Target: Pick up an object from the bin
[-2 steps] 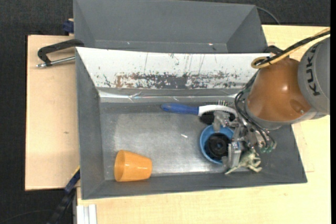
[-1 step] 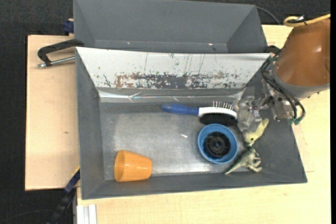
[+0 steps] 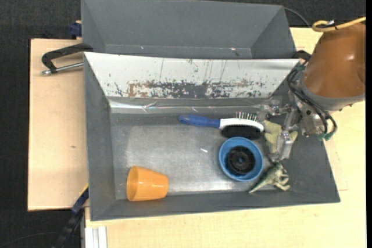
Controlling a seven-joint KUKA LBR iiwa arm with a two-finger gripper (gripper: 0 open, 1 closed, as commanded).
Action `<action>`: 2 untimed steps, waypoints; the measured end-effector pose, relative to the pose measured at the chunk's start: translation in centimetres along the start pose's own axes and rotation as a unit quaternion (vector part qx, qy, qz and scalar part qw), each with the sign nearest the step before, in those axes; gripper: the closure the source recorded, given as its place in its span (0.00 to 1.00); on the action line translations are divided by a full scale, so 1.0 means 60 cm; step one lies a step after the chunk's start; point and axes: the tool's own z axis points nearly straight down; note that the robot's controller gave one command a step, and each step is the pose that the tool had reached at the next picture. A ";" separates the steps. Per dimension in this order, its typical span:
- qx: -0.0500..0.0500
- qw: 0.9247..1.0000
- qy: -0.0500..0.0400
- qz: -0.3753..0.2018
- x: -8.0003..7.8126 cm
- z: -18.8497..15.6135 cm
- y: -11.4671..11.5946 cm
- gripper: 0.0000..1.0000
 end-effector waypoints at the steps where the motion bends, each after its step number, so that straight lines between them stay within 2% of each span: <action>1: -0.003 0.999 0.006 0.033 0.044 0.134 0.092 0.00; 2: 0.000 0.999 0.001 0.034 0.039 0.126 0.087 1.00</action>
Offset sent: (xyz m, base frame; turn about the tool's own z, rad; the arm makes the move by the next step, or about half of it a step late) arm -0.0296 0.0485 -0.0772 0.0701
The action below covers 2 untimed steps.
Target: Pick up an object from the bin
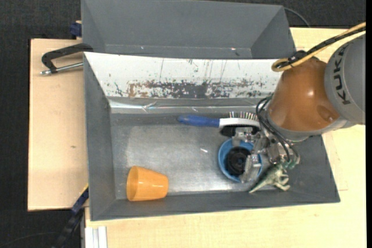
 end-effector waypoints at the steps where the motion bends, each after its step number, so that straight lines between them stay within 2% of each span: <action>1: -0.003 1.000 -0.004 0.027 -0.047 0.031 -0.010 1.00; 2: -0.005 0.999 0.008 0.045 -0.078 0.035 -0.034 1.00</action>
Offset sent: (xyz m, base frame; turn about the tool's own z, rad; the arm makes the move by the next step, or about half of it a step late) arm 0.0226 -0.0099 -0.0263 0.0594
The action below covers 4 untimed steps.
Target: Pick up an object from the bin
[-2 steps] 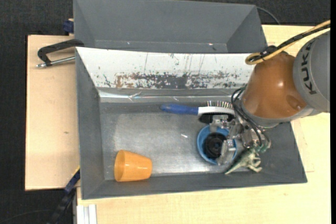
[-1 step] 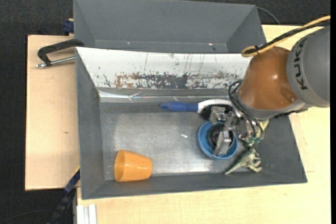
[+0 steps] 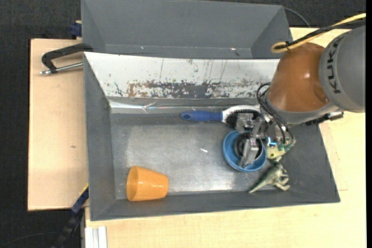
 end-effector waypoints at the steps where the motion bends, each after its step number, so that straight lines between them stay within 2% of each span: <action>1: 0.005 1.000 -0.014 0.009 0.011 -0.203 0.000 1.00; 2: 0.004 1.000 -0.009 0.009 0.013 -0.195 0.000 0.00; 3: 0.003 0.994 -0.010 0.112 0.058 -0.020 0.008 0.00; 4: 0.004 0.994 -0.008 0.111 0.059 -0.020 0.008 1.00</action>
Offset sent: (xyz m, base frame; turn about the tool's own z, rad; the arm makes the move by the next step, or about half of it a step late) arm -0.0082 -0.0014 0.1158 0.0189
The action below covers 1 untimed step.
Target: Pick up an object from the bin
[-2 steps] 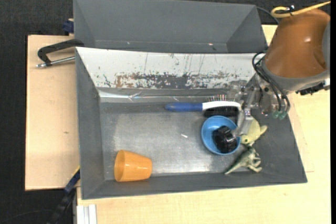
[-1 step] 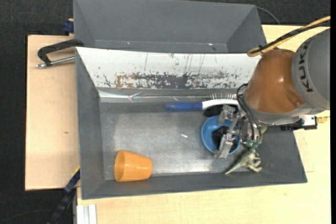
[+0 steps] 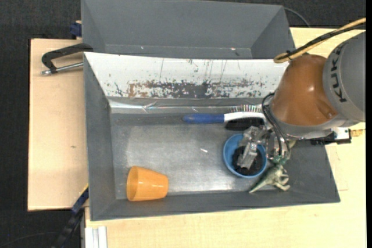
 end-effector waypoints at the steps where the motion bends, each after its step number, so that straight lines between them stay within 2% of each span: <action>1: -0.001 1.000 -0.006 0.019 -0.012 -0.215 -0.002 1.00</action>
Offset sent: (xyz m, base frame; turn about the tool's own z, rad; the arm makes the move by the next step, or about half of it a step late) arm 0.0029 -0.0036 0.1231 0.0397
